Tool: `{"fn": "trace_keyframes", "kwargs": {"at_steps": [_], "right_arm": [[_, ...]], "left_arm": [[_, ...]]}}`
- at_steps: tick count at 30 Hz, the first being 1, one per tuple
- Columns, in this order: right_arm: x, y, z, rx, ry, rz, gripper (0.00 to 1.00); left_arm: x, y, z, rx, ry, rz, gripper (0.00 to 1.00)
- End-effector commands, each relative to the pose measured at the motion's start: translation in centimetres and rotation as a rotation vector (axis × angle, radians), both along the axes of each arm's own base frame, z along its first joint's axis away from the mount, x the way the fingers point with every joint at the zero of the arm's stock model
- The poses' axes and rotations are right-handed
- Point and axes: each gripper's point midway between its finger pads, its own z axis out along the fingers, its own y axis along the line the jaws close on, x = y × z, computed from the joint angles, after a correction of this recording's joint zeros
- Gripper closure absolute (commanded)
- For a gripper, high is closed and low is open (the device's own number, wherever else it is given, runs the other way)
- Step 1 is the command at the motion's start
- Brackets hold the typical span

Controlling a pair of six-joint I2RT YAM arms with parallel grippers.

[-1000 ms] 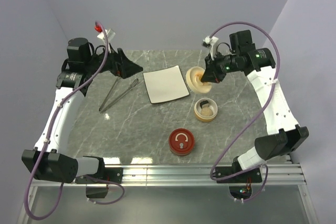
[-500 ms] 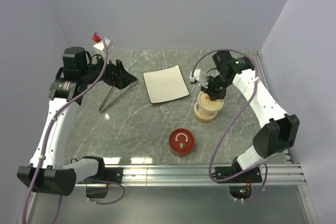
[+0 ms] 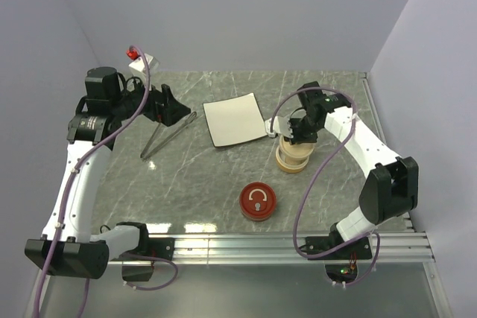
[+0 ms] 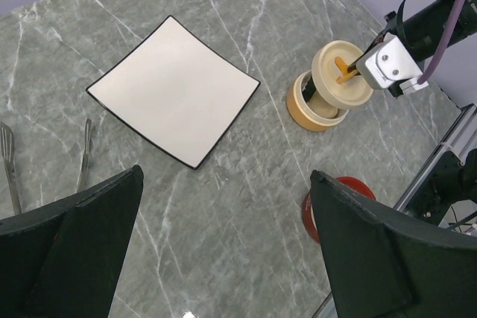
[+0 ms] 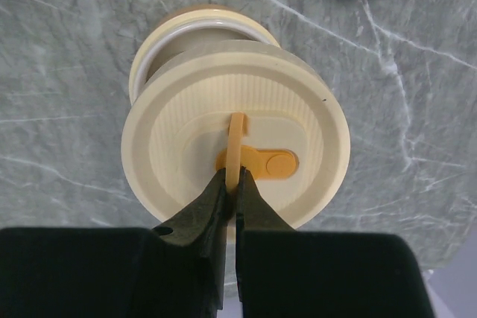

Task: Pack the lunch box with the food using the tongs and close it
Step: Put the lid back on the lunch box

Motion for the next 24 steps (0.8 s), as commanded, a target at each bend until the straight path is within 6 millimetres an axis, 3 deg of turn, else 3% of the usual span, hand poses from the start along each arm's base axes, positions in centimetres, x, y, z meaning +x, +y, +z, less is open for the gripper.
{"fn": "trace_keyframes", "kwargs": {"at_steps": [1, 12, 24], "right_arm": [[1.6, 0.9, -0.5, 0.013, -0.08, 0.077, 1.0], [0.9, 1.4, -3.6, 0.021, -0.056, 0.159, 1.0], [0.4, 1.3, -4.7, 0.022, -0.01, 0.195, 1.0]], "left_arm": [[0.2, 0.1, 0.6, -0.011, -0.013, 0.0, 0.01], [0.2, -0.2, -0.3, -0.029, 0.011, -0.015, 0.01], [0.1, -0.3, -0.4, -0.037, 0.015, -0.03, 0.0]]}}
